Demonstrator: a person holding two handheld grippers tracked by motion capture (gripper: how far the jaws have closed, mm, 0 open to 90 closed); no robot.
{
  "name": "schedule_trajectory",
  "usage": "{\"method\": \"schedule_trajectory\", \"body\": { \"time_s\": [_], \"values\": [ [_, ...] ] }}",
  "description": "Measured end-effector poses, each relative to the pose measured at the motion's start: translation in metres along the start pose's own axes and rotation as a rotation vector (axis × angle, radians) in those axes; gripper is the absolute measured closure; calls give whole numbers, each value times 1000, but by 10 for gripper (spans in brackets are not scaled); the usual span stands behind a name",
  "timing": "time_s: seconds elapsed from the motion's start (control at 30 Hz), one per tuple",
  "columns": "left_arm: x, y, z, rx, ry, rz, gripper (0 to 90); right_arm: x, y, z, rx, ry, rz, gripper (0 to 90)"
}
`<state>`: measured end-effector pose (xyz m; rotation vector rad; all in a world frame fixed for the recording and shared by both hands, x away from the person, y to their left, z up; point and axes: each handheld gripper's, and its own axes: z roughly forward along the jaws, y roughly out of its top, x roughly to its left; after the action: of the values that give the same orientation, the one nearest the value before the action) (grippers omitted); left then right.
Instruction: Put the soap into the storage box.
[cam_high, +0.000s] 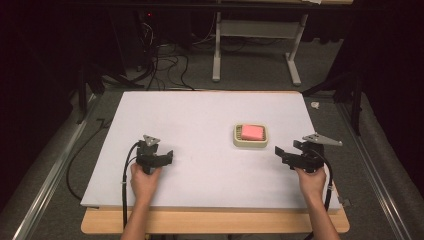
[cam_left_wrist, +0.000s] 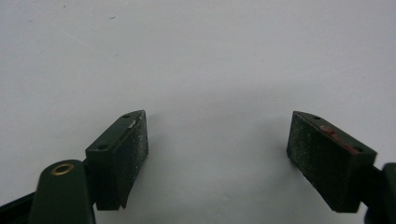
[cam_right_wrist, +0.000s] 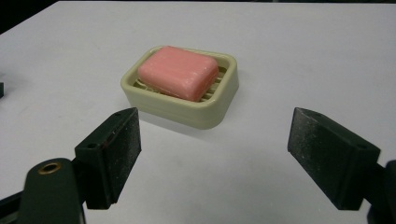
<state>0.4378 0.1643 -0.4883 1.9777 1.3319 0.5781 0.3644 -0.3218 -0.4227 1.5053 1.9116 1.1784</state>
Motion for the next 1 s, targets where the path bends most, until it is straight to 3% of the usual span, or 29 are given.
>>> {"method": "schedule_trajectory", "body": {
  "time_s": [0.3, 1.0],
  "values": [
    [0, 0, 0, 0, 0, 0, 212, -1, -9, -4, -9, 8, 27, 199],
    [0, 0, 0, 0, 1, 1, 212, 6, -29, 2, 28, 26, 31, 206]
  ]
}}
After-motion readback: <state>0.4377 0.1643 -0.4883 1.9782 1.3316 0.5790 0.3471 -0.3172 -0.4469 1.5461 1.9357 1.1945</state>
